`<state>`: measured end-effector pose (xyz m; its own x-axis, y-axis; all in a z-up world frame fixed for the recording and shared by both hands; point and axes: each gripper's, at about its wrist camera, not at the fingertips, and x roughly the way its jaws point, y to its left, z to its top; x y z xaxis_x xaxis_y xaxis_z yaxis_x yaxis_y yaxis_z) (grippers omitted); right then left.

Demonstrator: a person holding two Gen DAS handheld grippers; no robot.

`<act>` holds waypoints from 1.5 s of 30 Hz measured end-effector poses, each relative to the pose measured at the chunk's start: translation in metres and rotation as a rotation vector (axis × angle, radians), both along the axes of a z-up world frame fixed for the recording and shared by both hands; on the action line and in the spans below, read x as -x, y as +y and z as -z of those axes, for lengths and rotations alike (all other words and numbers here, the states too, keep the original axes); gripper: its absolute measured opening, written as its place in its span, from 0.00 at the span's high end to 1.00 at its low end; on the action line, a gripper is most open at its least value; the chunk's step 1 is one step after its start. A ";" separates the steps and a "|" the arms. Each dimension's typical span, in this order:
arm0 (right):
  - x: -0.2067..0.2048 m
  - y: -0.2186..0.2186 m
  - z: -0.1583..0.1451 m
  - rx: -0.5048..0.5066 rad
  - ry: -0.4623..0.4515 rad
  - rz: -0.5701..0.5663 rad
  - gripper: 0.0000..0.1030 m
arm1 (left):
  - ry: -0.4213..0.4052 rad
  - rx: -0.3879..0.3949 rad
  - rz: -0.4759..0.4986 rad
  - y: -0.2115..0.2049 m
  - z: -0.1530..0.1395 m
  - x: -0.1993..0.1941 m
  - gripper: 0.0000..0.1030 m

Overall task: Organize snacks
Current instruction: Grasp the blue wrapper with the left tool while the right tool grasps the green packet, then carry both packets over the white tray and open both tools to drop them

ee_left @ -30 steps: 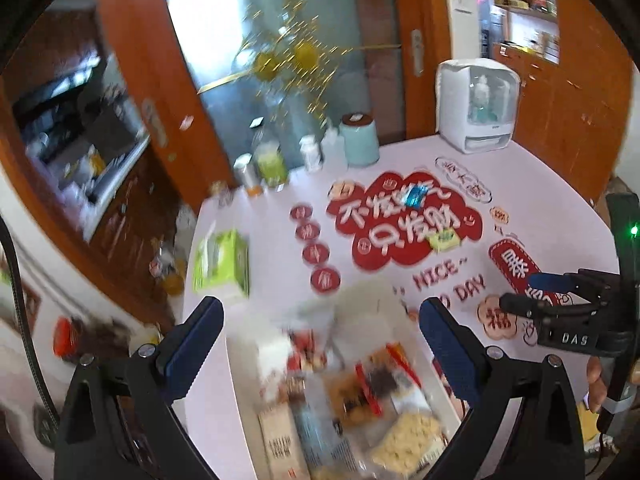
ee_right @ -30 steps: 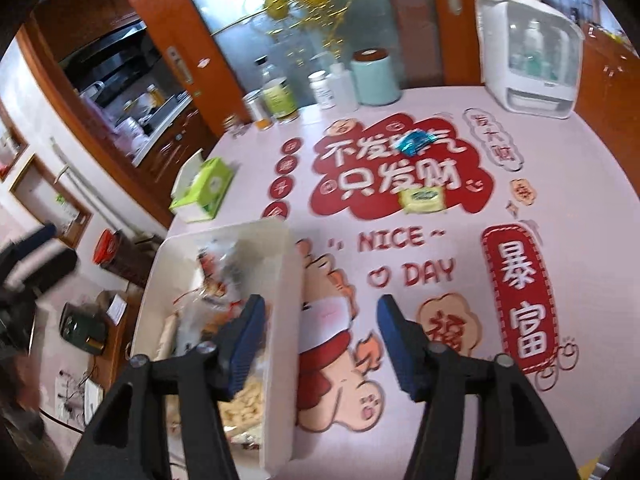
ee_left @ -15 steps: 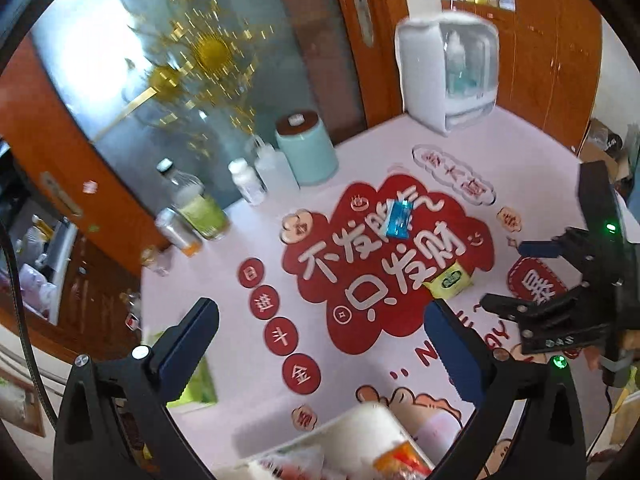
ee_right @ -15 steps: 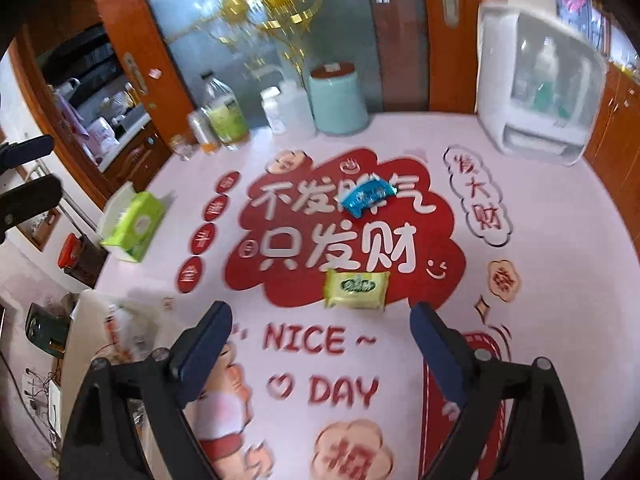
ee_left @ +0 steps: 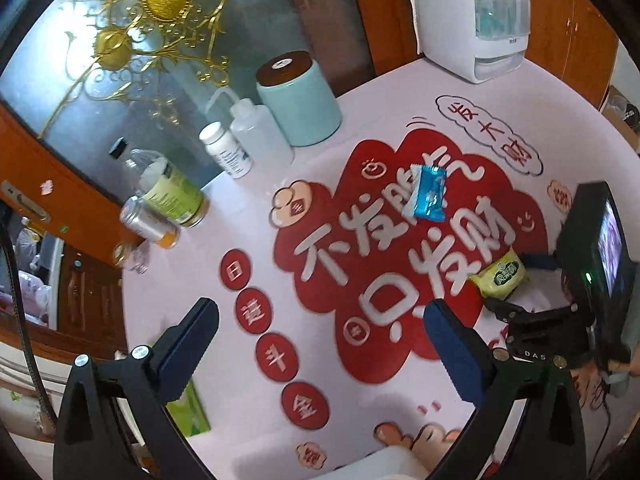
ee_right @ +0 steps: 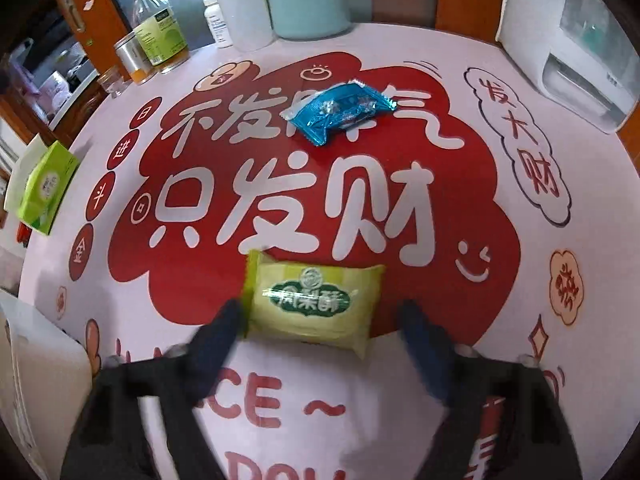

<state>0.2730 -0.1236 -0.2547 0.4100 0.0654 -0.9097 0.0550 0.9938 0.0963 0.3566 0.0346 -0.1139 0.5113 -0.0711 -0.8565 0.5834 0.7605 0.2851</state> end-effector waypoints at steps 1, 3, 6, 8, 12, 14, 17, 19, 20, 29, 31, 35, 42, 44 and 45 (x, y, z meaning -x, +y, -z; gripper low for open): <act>-0.001 -0.004 -0.001 -0.014 -0.004 0.003 0.43 | 0.009 0.006 0.001 -0.007 0.001 -0.006 0.01; -0.003 -0.017 -0.002 -0.039 -0.011 0.011 0.47 | 0.026 0.015 0.005 -0.020 0.004 -0.016 0.01; -0.005 -0.035 -0.003 -0.016 -0.031 0.027 0.47 | 0.053 0.033 0.010 -0.046 0.013 -0.032 0.01; -0.004 -0.052 -0.002 -0.003 -0.043 0.042 0.47 | 0.080 0.043 0.011 -0.066 0.024 -0.043 0.01; 0.001 -0.091 -0.002 0.023 -0.065 0.114 0.47 | 0.119 0.032 0.004 -0.104 0.053 -0.066 0.01; 0.010 -0.114 -0.002 0.000 -0.076 0.165 0.47 | 0.143 0.022 -0.006 -0.120 0.071 -0.078 0.01; 0.021 -0.135 -0.001 -0.032 -0.099 0.221 0.47 | 0.176 -0.008 -0.031 -0.138 0.100 -0.094 0.01; 0.031 -0.150 0.000 -0.032 -0.122 0.263 0.47 | 0.199 -0.022 -0.041 -0.144 0.115 -0.101 0.05; 0.034 -0.156 0.000 -0.035 -0.133 0.278 0.47 | 0.211 -0.025 -0.044 -0.146 0.121 -0.103 0.06; 0.056 -0.181 0.000 -0.086 -0.170 0.367 0.47 | 0.310 0.095 -0.123 -0.144 0.144 -0.109 0.72; 0.059 -0.182 0.000 -0.091 -0.170 0.367 0.47 | 0.303 0.096 -0.115 -0.145 0.142 -0.099 0.73; 0.063 -0.181 -0.012 -0.082 -0.183 0.364 0.47 | 0.303 0.121 -0.101 -0.139 0.121 -0.073 0.73; 0.083 -0.156 -0.057 -0.082 -0.250 0.325 0.47 | 0.269 0.201 -0.088 -0.091 0.035 0.006 0.73; 0.093 -0.141 -0.076 -0.079 -0.279 0.301 0.47 | 0.243 0.228 -0.074 -0.069 0.002 0.042 0.73; 0.099 -0.131 -0.087 -0.074 -0.294 0.287 0.47 | 0.237 0.239 -0.076 -0.059 -0.010 0.052 0.73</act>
